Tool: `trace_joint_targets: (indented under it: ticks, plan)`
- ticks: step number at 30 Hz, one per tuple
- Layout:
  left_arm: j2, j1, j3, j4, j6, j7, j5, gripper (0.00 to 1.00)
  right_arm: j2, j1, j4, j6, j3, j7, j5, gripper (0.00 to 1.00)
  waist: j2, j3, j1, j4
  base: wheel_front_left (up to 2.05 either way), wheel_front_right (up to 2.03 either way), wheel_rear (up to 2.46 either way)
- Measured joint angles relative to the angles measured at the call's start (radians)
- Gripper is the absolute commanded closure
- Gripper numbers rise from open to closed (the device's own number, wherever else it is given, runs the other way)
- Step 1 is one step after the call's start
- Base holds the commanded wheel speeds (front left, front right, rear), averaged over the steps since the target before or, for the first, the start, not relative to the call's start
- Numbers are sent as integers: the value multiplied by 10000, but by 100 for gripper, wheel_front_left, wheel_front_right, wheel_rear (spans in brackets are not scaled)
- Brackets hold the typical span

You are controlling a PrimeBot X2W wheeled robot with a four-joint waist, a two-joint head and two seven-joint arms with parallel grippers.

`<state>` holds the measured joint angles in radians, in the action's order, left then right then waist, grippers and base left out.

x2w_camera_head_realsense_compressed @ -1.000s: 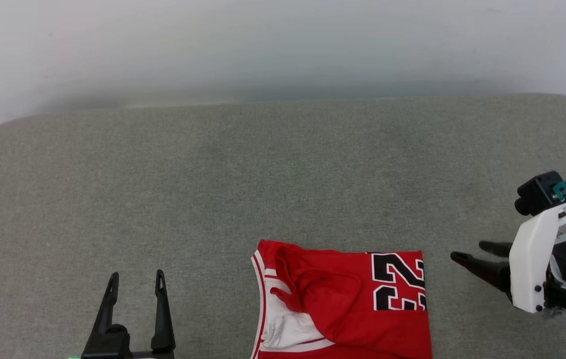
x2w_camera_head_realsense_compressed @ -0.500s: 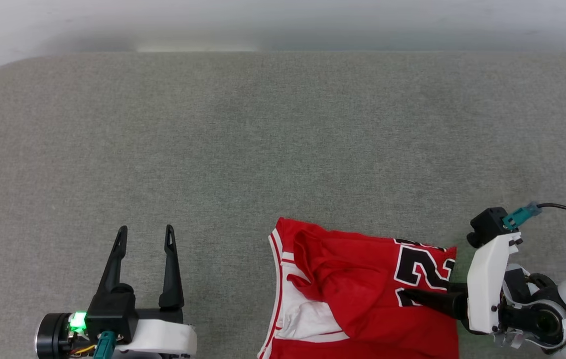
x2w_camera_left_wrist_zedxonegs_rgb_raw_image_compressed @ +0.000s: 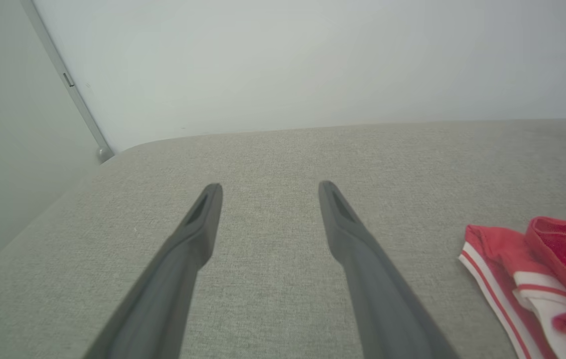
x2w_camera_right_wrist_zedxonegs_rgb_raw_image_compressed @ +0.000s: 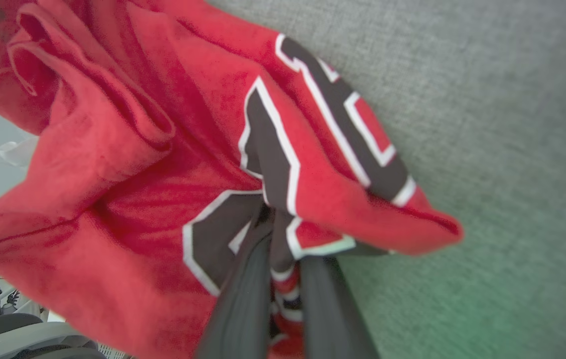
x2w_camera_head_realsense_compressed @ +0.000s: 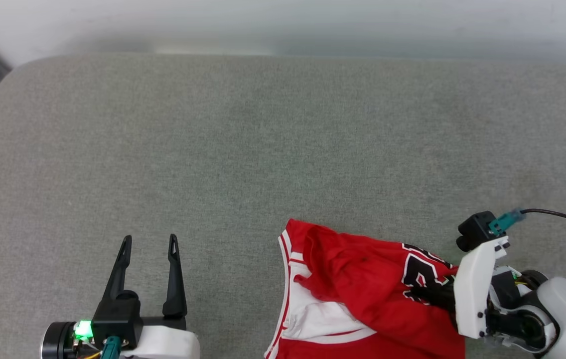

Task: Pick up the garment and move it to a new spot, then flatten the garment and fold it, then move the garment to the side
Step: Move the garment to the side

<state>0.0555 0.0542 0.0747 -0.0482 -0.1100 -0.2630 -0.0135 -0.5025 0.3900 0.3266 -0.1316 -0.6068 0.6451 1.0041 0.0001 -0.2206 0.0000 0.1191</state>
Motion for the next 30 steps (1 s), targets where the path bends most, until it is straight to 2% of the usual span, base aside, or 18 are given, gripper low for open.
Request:
trace_joint_targets:
  ticks: [4,8,18,24,30]
  plan:
    - [-4,230,-59,19,-44,0,0,0,-274,404,-537,8,-545,-318,-10,100,0,412,0,-135,0,0,0]
    - [-12,501,-140,-33,-63,0,-50,0,-819,1041,-1321,8,-959,-558,-125,100,0,773,0,-458,0,0,0]
    - [-29,822,-456,-408,-311,0,-240,0,-2476,2380,-3083,6,-1528,-558,-556,100,0,1003,0,-1987,0,0,0]
    - [-42,518,-499,-554,-299,0,-211,0,-3405,2704,-3037,6,-1114,-849,-903,100,0,472,0,-2818,0,0,0]
    - [58,24,-723,-757,-151,0,-67,0,-4102,3289,-1847,6,-696,-1300,-1898,100,0,-461,1,-3300,0,0,0]
